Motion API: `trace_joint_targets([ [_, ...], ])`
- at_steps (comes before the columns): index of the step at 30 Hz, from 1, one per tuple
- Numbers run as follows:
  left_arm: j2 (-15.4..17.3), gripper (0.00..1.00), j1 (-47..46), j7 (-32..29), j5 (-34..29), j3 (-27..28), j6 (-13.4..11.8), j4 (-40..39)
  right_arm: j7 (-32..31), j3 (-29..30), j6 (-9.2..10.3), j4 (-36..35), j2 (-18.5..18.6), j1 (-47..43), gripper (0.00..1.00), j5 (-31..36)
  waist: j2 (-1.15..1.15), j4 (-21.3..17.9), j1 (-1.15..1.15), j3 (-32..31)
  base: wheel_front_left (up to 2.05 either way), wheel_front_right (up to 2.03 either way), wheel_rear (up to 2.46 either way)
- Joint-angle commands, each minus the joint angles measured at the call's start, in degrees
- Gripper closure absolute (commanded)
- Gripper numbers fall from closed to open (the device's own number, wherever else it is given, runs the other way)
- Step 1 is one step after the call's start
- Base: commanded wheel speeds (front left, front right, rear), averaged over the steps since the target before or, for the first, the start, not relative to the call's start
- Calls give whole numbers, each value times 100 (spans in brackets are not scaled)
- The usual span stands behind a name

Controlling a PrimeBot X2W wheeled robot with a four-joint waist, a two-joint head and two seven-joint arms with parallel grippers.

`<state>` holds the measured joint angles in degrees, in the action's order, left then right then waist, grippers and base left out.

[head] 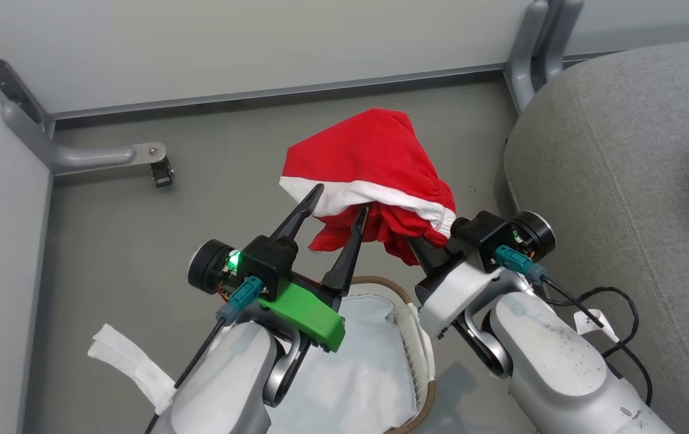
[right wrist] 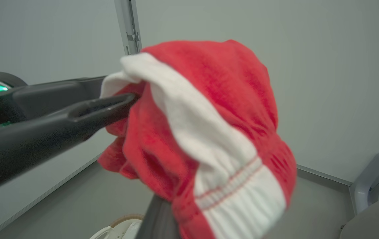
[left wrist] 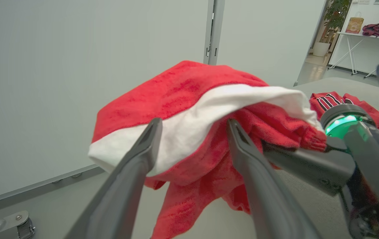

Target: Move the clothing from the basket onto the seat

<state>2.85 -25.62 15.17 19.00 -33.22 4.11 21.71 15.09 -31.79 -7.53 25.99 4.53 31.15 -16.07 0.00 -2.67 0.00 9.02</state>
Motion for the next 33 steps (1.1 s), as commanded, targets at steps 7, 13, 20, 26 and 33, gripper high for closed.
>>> trace_joint_targets([
  [7, 16, 0, 198, -4, -265, 265, 95, 116, 10, 343, 8, -200, 71, -322, 100, 40, 0, -995, 0, -15, 0, 0, 0],
  [13, 18, 0, 263, -4, -393, 376, 165, 128, 10, 613, 8, -333, 69, -511, 100, 47, 0, -1805, 0, 47, 0, 0, 0],
  [20, 19, 0, 213, -4, -510, 438, 235, 109, 10, 999, 8, -562, 40, -755, 100, 125, 0, -2625, 0, 260, 0, 0, 0],
  [26, 22, 0, 104, -4, -532, 279, 283, 139, 10, 1499, 8, -795, 41, -1020, 100, 227, 0, -2860, 0, 462, 0, 0, 0],
  [33, 26, 0, -82, -4, -563, 108, 318, 208, 10, 1961, 8, -1071, 82, -1085, 100, 438, 0, -2876, 0, 708, 0, 0, 0],
])
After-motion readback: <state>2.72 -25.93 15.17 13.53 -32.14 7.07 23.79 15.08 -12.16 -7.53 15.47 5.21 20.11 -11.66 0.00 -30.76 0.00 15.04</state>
